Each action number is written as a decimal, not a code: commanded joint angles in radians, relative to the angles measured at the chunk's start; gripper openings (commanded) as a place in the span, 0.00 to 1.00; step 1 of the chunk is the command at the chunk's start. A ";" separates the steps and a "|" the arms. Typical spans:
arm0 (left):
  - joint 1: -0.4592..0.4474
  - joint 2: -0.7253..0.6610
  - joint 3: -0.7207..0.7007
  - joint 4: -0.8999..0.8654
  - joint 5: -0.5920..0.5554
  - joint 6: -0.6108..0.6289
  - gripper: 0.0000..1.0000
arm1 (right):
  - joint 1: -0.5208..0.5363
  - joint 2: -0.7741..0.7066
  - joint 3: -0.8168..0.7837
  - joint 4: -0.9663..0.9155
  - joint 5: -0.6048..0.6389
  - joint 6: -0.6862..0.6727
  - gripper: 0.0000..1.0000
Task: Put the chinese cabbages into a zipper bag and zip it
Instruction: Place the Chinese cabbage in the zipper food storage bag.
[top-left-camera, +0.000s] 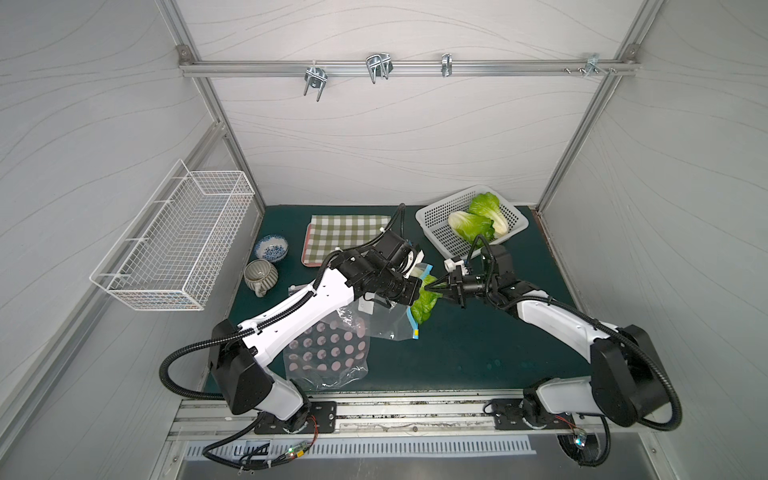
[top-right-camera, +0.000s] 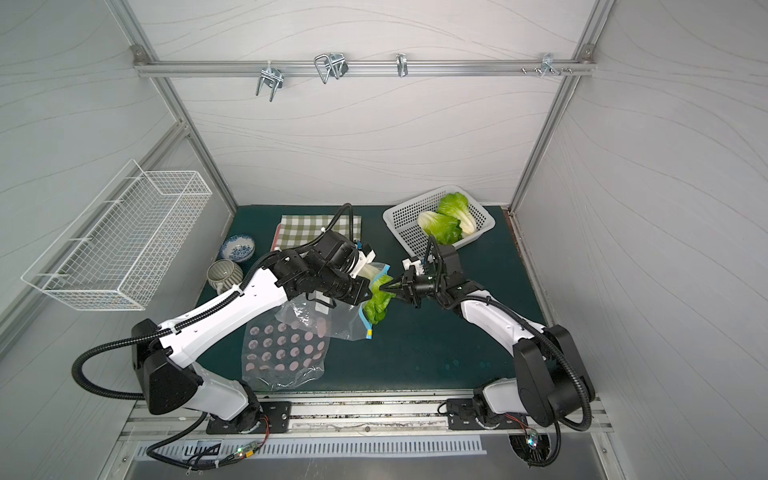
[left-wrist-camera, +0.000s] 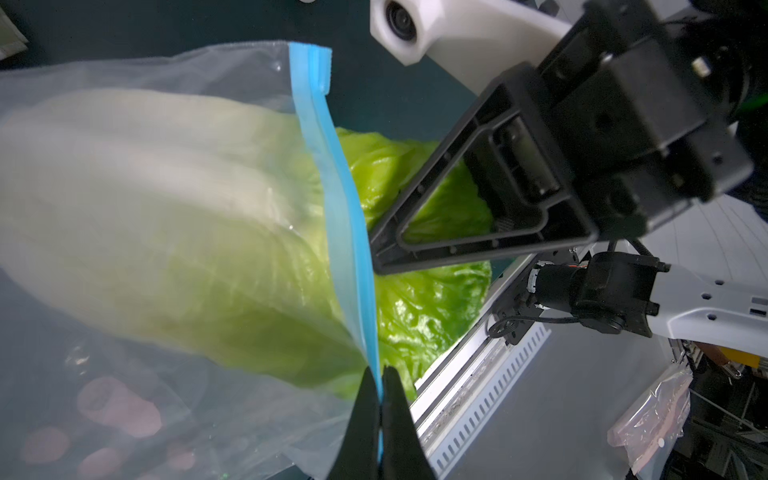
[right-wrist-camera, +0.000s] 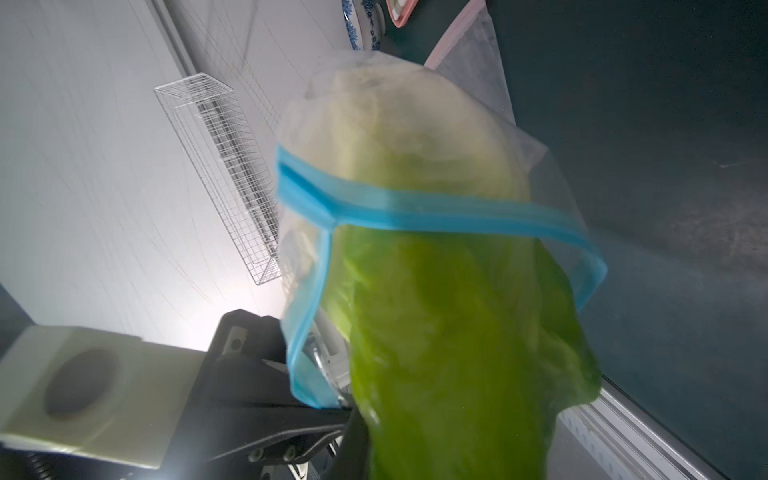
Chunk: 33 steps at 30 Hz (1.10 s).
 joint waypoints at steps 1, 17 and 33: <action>-0.005 -0.009 -0.015 0.039 0.034 -0.012 0.00 | -0.006 -0.020 -0.001 0.307 -0.004 0.219 0.02; 0.081 -0.042 -0.001 0.256 0.225 -0.165 0.00 | 0.145 -0.033 -0.024 0.173 0.400 0.025 0.01; 0.194 -0.098 -0.158 0.513 0.334 -0.336 0.00 | 0.308 -0.001 0.019 0.029 0.629 -0.120 0.31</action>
